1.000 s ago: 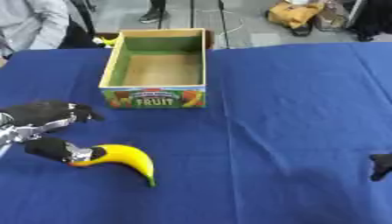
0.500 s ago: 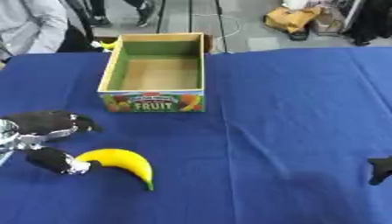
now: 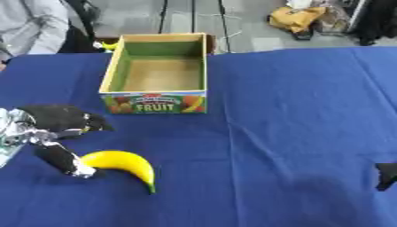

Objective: Pick up objects on the table and place them in the box.

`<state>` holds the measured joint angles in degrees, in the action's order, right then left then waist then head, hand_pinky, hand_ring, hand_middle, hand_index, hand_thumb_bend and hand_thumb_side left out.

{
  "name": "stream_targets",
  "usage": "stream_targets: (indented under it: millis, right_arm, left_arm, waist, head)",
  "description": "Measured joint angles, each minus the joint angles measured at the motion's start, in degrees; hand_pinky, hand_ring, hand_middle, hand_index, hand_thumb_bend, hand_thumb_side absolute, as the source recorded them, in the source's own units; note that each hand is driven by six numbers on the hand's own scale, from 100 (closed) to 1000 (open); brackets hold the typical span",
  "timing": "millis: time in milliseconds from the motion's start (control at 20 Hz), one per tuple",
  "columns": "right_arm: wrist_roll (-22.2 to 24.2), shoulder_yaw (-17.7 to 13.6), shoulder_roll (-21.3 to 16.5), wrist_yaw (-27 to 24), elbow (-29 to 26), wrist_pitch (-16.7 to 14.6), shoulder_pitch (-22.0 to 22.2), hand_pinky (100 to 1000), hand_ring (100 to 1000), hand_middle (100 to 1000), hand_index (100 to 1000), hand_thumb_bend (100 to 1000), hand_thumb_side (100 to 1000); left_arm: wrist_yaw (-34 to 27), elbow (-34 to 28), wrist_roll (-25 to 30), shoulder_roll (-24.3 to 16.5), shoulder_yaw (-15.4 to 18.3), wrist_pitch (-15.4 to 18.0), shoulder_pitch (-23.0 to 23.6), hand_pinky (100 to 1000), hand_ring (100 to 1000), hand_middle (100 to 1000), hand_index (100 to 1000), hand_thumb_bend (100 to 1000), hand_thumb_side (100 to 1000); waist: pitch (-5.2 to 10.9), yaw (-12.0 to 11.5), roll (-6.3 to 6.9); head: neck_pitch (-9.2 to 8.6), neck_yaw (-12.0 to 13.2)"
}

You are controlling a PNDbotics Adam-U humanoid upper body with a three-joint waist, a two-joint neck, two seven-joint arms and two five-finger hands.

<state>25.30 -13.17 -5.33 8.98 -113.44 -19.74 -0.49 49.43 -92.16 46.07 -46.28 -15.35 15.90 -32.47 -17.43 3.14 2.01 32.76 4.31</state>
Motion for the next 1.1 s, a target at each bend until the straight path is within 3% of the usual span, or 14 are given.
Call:
stream_targets:
  millis: [100, 300, 400, 650, 800, 1100]
  right_arm:
    - [0.02, 0.13, 0.00, 0.02, 0.00, 0.02, 0.00, 769, 475, 496, 632, 100, 1000]
    - [0.20, 0.15, 0.00, 0.05, 0.00, 0.19, 0.00, 769, 473, 492, 631, 100, 1000]
    - [0.31, 0.16, 0.00, 0.06, 0.00, 0.26, 0.00, 769, 472, 491, 630, 100, 1000]
    - [0.59, 0.16, 0.01, 0.09, 0.00, 0.38, -0.02, 770, 473, 491, 630, 100, 1000]
    - [0.66, 0.17, 0.02, 0.24, 0.00, 0.42, -0.02, 770, 472, 491, 630, 100, 1000]
    - [0.88, 0.18, 0.02, 0.43, 0.00, 0.57, -0.02, 770, 473, 491, 630, 100, 1000]
  left_arm:
    - [1.07, 0.24, 0.87, 0.18, -0.35, 0.53, -0.47, 697, 883, 919, 1000, 587, 810]
    - [2.29, 0.26, 0.95, 0.44, -0.69, 0.48, -1.22, 679, 870, 919, 1000, 341, 661]
    - [2.60, 0.28, 0.83, 0.46, -0.74, 0.60, -1.49, 669, 862, 918, 1000, 290, 638]
    - [0.87, 1.75, 0.97, 1.28, -1.73, 0.46, -1.59, 657, 850, 905, 1000, 339, 678]
    - [-1.37, 2.43, 1.58, 1.48, -1.96, -0.16, -1.85, 660, 855, 913, 1000, 416, 727]
    - [-3.05, 1.97, 2.49, 1.46, -1.76, -1.06, -2.85, 664, 859, 925, 1000, 433, 723]
  waist:
    - [0.00, 0.02, 0.05]
    - [0.00, 0.15, 0.29]
    - [0.00, 0.35, 0.34]
    - [0.00, 0.40, 0.39]
    - [0.00, 0.40, 0.47]
    - [0.00, 0.43, 0.59]
  head:
    - [0.01, 0.08]
    - [0.16, 0.13]
    - [0.17, 0.16]
    - [0.31, 0.29]
    - [0.40, 0.31]
    - [0.42, 0.31]
